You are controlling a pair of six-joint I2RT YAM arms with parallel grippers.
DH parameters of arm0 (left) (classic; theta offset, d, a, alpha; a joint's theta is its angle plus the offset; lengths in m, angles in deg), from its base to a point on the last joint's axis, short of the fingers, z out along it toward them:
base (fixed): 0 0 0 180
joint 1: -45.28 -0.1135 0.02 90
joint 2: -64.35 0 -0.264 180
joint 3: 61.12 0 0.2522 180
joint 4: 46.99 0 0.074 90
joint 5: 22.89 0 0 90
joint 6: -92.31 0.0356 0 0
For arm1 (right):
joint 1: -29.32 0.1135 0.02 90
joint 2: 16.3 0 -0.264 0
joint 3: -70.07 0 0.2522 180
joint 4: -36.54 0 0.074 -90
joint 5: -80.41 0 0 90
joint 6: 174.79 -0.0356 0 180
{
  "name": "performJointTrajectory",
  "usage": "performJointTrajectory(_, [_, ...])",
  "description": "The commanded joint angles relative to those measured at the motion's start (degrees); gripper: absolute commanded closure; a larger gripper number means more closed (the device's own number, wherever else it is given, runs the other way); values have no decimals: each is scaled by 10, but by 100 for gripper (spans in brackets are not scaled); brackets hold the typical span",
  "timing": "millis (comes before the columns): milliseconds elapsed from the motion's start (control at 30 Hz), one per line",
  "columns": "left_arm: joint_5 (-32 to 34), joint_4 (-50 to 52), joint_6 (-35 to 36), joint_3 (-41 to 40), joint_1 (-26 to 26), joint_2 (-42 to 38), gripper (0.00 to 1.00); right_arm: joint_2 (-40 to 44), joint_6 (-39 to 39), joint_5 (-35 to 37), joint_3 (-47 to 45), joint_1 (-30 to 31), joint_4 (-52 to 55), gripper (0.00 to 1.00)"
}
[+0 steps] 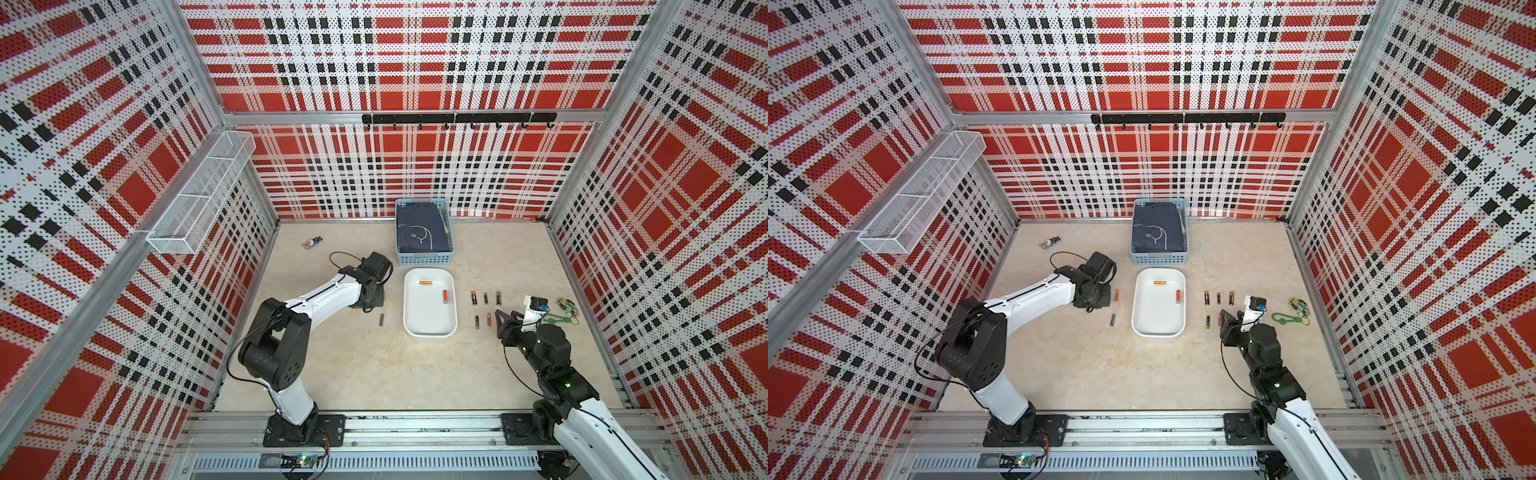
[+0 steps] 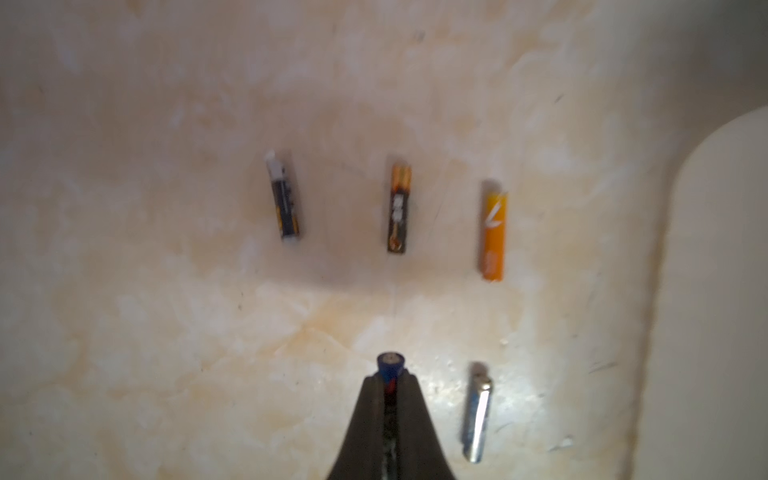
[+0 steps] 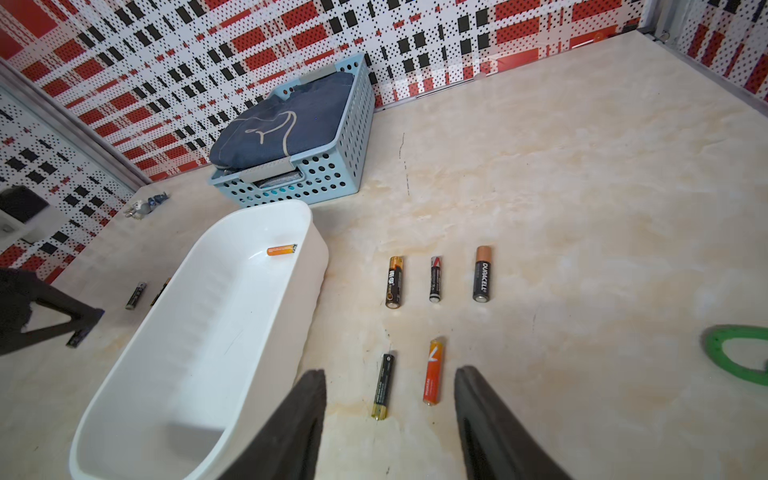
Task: Take the batteries out of the storage box
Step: Place the battery at the center of the board.
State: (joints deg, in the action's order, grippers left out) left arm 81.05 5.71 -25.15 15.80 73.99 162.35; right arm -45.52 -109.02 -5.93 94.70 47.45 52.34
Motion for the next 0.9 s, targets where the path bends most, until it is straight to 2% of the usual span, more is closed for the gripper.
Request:
performJointTrajectory(0, [-13,-47,-14,-36,-6,-15,100,-40,26,-5,59,39,1,44])
performJointTrajectory(133, [-14,-69,-14,-58,-8,-3,100,-184,45,53,216,107,103,44])
performJointTrajectory(233, [-20,-82,-15,-62,-5,12,100,-310,26,105,343,144,199,45])
performJointTrajectory(300, [-18,-85,-17,-60,2,16,100,-385,15,109,415,154,241,46])
performJointTrajectory(467, [-19,-85,-22,-56,14,29,100,-500,10,113,504,174,253,47])
performJointTrajectory(500, [-18,-84,-23,-56,15,31,100,-521,-54,124,522,177,309,48])
performJointTrajectory(567, [-14,-79,-23,-56,17,30,89,-570,-65,140,568,189,350,49])
performJointTrajectory(667, [-4,-74,-26,-56,18,26,79,-645,-80,190,641,219,424,49])
performJointTrajectory(733, [1,-72,-28,-55,17,21,74,-683,-100,203,671,229,448,49])
performJointTrajectory(867, [4,-67,-28,-45,19,15,71,-743,-124,197,710,235,466,49])
